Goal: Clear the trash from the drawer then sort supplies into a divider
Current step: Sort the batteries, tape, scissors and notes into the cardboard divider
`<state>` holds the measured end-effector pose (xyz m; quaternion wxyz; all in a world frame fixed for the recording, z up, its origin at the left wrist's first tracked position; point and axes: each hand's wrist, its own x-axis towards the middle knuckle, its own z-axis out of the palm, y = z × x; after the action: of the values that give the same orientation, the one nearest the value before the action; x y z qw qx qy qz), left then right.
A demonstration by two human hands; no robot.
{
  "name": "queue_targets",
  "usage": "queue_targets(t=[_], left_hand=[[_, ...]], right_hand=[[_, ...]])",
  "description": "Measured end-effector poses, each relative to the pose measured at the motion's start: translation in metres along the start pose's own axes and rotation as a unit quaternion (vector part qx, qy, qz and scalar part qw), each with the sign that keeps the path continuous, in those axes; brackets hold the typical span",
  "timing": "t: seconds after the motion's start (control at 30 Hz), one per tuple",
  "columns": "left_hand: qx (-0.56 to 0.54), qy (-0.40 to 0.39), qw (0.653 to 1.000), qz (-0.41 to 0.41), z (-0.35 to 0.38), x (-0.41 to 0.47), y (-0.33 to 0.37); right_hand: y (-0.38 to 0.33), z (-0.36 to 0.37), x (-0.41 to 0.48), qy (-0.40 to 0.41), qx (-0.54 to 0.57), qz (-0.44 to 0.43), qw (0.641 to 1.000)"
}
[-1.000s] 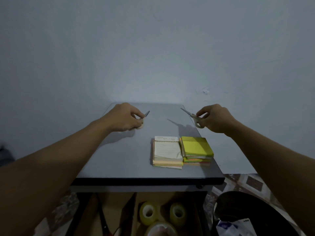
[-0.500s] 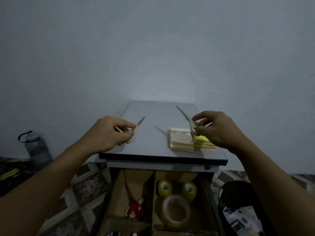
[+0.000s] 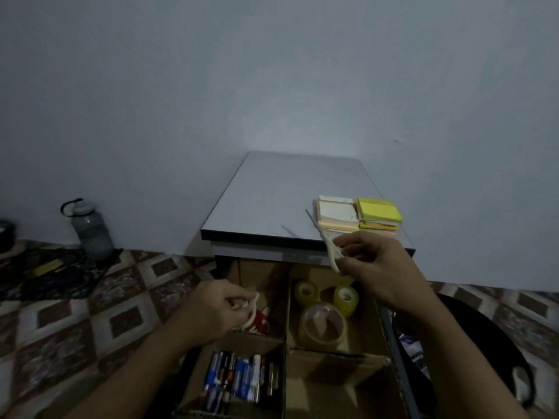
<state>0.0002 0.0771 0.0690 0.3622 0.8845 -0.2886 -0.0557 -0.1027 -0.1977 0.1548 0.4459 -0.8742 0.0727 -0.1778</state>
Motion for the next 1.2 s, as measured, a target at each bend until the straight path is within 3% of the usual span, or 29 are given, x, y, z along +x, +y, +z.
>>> queue_targets(t=[0.17, 0.3, 0.5, 0.57, 0.67, 0.83, 1.0, 1.2], left_hand=[[0.158, -0.068, 0.985, 0.015, 0.021, 0.029, 0.002], [0.227, -0.123, 0.966, 0.008, 0.036, 0.049, -0.004], [0.313, -0.146, 0.938, 0.010, 0.046, 0.058, -0.012], [0.283, -0.132, 0.950, 0.019, 0.044, 0.056, -0.013], [0.117, -0.067, 0.990, 0.033, 0.039, 0.047, -0.021], [0.035, 0.185, 0.981, 0.047, 0.022, 0.014, -0.044], [-0.074, 0.153, 0.981, -0.090, 0.017, 0.003, -0.058], [-0.103, 0.169, 0.975, -0.098, 0.017, 0.003, -0.056]], right_hand=[[0.003, 0.014, -0.007, -0.031, 0.001, 0.011, 0.999], [0.008, 0.017, -0.008, -0.038, -0.006, 0.019, 0.999], [0.018, 0.018, -0.010, -0.058, -0.005, 0.028, 0.998], [0.020, 0.019, -0.011, -0.059, -0.008, 0.031, 0.998], [0.021, 0.020, -0.013, -0.056, -0.012, 0.029, 0.998], [0.015, 0.038, -0.016, -0.068, -0.037, 0.038, 0.996], [0.001, 0.086, -0.019, -0.118, -0.108, 0.048, 0.986], [0.005, 0.139, -0.006, -0.142, -0.206, 0.042, 0.967]])
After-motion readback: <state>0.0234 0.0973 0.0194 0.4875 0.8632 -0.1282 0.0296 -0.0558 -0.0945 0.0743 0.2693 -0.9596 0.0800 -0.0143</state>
